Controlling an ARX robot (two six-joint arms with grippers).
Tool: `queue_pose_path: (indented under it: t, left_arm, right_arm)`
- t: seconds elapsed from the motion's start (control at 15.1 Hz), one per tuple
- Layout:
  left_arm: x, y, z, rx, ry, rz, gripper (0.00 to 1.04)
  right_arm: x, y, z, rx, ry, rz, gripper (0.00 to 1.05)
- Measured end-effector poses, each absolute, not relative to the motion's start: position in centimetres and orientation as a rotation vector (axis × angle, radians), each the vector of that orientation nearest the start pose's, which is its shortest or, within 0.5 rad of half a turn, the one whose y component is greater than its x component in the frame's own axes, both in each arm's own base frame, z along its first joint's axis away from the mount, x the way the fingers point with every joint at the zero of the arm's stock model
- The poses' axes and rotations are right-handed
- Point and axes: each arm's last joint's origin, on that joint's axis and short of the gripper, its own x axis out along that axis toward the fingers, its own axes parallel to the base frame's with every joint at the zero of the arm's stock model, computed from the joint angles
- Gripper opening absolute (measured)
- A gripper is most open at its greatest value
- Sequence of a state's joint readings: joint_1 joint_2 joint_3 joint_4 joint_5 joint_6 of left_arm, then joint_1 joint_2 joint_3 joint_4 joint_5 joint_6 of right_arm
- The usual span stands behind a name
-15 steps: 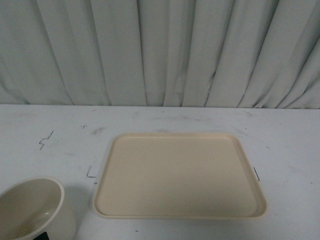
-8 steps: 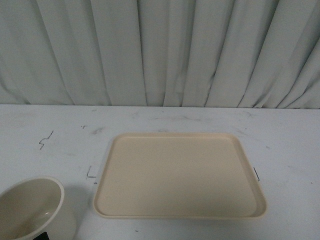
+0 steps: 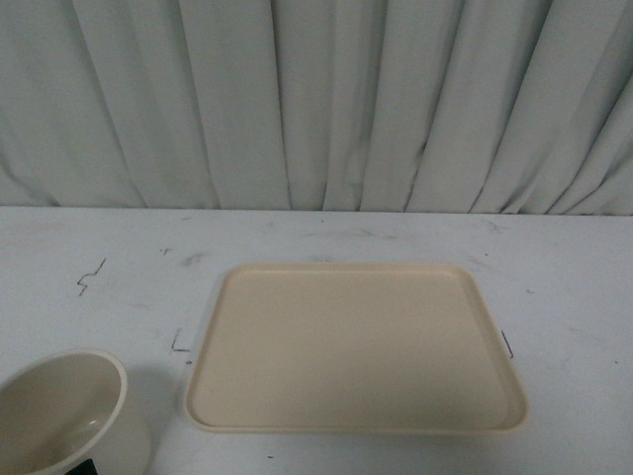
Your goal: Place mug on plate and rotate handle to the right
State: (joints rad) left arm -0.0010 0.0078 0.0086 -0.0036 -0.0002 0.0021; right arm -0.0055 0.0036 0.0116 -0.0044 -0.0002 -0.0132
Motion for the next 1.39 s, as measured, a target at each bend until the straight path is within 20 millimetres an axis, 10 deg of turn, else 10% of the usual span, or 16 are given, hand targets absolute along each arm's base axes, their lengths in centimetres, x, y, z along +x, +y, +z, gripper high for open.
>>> queue_pose_path:
  t: [0.13, 0.26, 0.59, 1.39]
  left_arm:
    - [9.8, 0.0, 16.5, 0.002, 0.003, -0.001, 0.98]
    - [10.2, 0.3, 17.1, 0.066, 0.400, 0.081, 0.98]
    - [16.2, 1.6, 18.8, -0.017, 0.761, 0.029, 0.98]
    - [25.6, 0.7, 11.6, -0.074, 1.055, 0.070, 0.89]
  right_arm:
    - [9.7, -0.1, 16.7, -0.013, -0.004, -0.005, 0.98]
    - [9.7, -0.1, 16.7, -0.011, -0.004, -0.005, 0.98]
    - [9.7, -0.1, 16.7, -0.011, -0.004, -0.005, 0.98]
    - [9.7, -0.1, 16.7, -0.011, -0.004, -0.005, 0.98]
